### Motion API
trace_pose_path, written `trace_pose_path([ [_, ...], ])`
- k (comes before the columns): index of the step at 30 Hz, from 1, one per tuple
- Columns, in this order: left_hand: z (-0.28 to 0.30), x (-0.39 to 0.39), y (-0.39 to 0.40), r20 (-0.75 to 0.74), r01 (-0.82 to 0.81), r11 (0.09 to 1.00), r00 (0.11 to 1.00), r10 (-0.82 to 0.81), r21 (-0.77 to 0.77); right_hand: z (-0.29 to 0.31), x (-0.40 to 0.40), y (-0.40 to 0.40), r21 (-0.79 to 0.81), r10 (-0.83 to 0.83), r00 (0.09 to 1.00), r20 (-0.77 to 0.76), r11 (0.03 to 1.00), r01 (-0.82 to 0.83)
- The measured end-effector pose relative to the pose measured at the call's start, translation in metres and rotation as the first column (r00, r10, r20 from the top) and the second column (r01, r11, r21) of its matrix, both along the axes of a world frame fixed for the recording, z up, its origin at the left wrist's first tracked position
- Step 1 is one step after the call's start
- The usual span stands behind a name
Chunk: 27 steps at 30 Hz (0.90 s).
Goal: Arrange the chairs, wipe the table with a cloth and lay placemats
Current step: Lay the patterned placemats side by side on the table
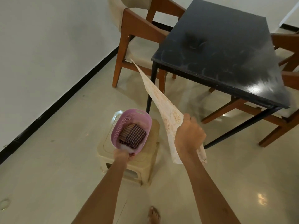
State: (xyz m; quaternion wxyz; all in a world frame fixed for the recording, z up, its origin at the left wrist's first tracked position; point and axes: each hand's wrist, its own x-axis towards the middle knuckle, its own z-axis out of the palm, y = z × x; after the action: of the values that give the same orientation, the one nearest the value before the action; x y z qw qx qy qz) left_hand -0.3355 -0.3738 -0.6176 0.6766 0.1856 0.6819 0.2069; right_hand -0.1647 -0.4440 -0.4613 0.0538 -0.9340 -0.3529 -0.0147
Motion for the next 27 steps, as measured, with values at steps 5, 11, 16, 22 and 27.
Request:
trace_pose_path([
  [5, 0.016, -0.008, 0.005, -0.502, 0.156, 0.984, 0.86, -0.092, 0.086, 0.052, 0.001, 0.005, 0.183, 0.01, 1.0, 0.001, 0.983, -0.01],
  [11, 0.065, -0.023, 0.034, -0.426, 0.181, 0.835, 0.902, 0.07, 0.52, 0.068, 0.025, 0.015, 0.48, 0.07, 0.864, -0.499, 0.853, 0.208],
  [16, 0.085, -0.064, 0.046, -0.504, 0.353, 0.775, 0.862, -0.052, 0.524, 0.008, 0.007, 0.012, 0.338, 0.128, 0.463, -0.877, 0.849, 0.406],
  [22, 0.056, -0.101, 0.038, -0.677, 0.553, 0.734, 0.715, -0.176, 0.394, -0.101, -0.021, 0.001, 0.066, -0.02, 0.202, -0.979, 0.909, 0.411],
  [27, 0.026, -0.103, 0.023, -0.697, 0.667, 0.726, 0.6, -0.391, 0.167, -0.146, -0.032, -0.01, -0.025, -0.109, 0.151, -0.983, 0.882, 0.471],
])
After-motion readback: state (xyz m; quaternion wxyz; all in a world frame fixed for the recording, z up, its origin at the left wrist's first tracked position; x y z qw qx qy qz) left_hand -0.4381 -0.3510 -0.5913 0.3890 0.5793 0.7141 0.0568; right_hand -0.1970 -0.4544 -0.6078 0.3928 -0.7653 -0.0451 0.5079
